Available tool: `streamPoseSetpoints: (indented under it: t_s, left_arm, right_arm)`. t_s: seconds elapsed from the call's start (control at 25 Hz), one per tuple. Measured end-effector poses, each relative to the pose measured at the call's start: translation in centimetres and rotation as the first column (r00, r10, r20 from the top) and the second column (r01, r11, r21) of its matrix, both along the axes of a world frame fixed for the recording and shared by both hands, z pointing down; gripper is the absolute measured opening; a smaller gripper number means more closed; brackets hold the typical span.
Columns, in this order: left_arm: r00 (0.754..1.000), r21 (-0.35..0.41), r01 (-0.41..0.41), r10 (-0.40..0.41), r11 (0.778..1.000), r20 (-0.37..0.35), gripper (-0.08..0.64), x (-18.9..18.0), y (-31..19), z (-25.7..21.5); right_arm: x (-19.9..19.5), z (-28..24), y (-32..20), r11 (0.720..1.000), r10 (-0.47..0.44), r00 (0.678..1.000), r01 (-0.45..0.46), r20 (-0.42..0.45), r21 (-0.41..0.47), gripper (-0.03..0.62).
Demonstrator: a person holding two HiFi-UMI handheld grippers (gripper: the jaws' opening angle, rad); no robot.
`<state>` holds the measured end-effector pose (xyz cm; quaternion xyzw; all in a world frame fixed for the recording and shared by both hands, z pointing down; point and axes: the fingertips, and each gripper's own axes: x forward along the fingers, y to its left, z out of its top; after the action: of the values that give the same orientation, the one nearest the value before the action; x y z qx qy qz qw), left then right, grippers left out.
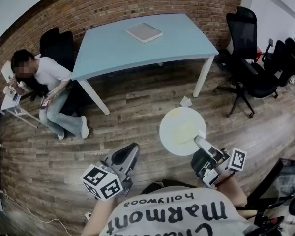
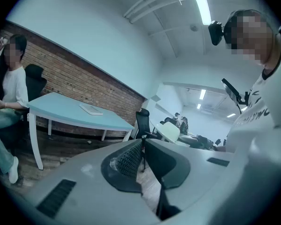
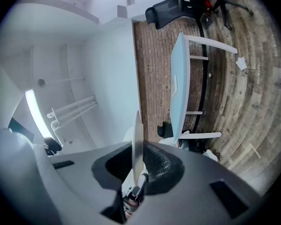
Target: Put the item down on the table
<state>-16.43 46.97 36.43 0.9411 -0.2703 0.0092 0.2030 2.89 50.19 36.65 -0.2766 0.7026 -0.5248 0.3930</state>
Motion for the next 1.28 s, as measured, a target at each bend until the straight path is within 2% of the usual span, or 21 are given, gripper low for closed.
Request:
streamPoseSetpoints:
  t_s: [0.4,0.68,0.84,0.96,1.08,1.28]
  left_arm:
    - [1.000,0.007,0.013,-0.013,1.000,-0.005,0.024,-0.8,-0.5,0.0]
    - [0.997,0.068,0.007,-0.001,0.998,-0.083,0.023,-3.5,-1.4,-1.3]
    - [0.999,0.036,0.025,-0.024,0.999,-0.038,0.023,-5.6,-2.2,0.0]
    - [0.999,0.053,0.029,-0.029,0.998,-0.013,0.023,-5.9,-2.9,0.9]
    - [0.998,0.067,0.054,-0.052,0.996,-0.025,0.023,-5.9,-4.0,0.7]
    - [0.998,0.076,0.048,-0.045,0.996,-0.034,0.025,-5.1,-5.7,0.6]
  right_arm:
    - [-0.2,-0.1,-0.7,1.000,-0.001,0.999,0.000,0.045,0.014,0.051]
    - [-1.0,-0.8,-2.2,1.000,0.004,1.000,-0.005,0.021,0.024,0.051]
    - [-1.6,-1.0,-2.5,0.999,0.016,1.000,-0.017,0.010,0.048,0.051]
    - [-1.7,-0.4,-3.1,0.997,0.036,0.999,-0.036,-0.003,0.062,0.051]
    - [-1.5,0.1,-4.1,0.997,0.066,0.998,-0.066,0.003,0.038,0.051]
    - [-0.4,1.0,-5.7,0.997,0.075,0.997,-0.075,-0.005,0.005,0.051]
